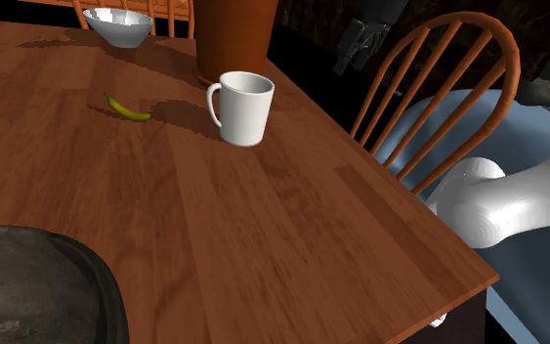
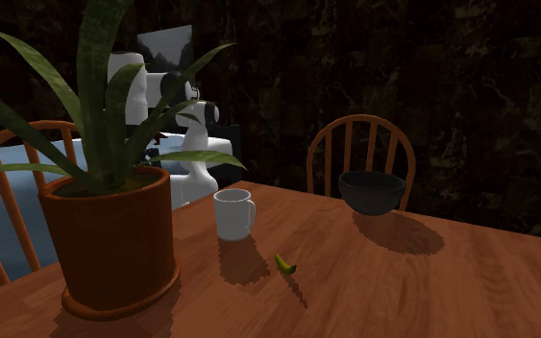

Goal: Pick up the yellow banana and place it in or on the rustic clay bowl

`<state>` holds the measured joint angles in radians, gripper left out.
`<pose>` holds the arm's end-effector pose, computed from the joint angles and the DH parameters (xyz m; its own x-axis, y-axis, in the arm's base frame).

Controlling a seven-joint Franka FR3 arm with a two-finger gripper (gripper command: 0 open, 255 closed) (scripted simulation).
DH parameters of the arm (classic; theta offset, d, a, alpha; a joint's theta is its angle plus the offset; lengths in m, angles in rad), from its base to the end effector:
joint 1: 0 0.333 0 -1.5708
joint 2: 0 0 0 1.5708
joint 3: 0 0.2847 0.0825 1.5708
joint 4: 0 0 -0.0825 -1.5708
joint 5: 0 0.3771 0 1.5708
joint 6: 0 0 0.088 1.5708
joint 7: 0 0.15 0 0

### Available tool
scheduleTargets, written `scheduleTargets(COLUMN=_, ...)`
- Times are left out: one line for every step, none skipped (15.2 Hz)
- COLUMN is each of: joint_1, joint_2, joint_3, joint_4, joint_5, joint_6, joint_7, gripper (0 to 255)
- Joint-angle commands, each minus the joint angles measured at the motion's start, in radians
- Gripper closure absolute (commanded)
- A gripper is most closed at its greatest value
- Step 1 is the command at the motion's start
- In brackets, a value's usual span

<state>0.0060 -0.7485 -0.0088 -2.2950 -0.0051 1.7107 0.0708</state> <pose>0.3530 -0.0022 0.5558 0.9840 -0.0714 0.1630 -0.0704 -0.9974 -0.0125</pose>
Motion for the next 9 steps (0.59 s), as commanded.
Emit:
scheduleTargets(joint_1=0.000, joint_2=0.000, joint_3=0.000, joint_4=0.000, joint_5=0.000, joint_6=0.000, joint_7=0.000, gripper=0)
scheduleTargets(joint_1=0.011, joint_2=0.024, joint_3=0.010, joint_4=0.008, joint_5=0.009, joint_6=0.018, joint_7=0.000, gripper=0)
scheduleTargets(joint_1=0.021, joint_2=0.049, joint_3=0.019, joint_4=0.018, joint_5=0.017, joint_6=0.036, joint_7=0.001, gripper=0)
scheduleTargets(joint_1=0.032, joint_2=0.073, joint_3=0.029, joint_4=0.028, joint_5=0.025, joint_6=0.053, joint_7=0.001, gripper=0)
scheduleTargets(joint_1=0.042, joint_2=0.098, joint_3=0.039, joint_4=0.039, joint_5=0.032, joint_6=0.069, joint_7=0.000, gripper=0)
scheduleTargets(joint_1=0.052, joint_2=0.123, joint_3=0.049, joint_4=0.050, joint_5=0.039, joint_6=0.085, joint_7=0.000, gripper=0)
scheduleTargets(joint_1=0.062, joint_2=0.149, joint_3=0.058, joint_4=0.063, joint_5=0.045, joint_6=0.101, joint_7=0.000, gripper=0)
scheduleTargets(joint_1=0.071, joint_2=0.174, joint_3=0.068, joint_4=0.076, joint_5=0.052, joint_6=0.116, joint_7=0.000, gripper=0)
scheduleTargets(joint_1=0.080, joint_2=0.200, joint_3=0.078, joint_4=0.090, joint_5=0.057, joint_6=0.130, joint_7=-0.001, gripper=0)
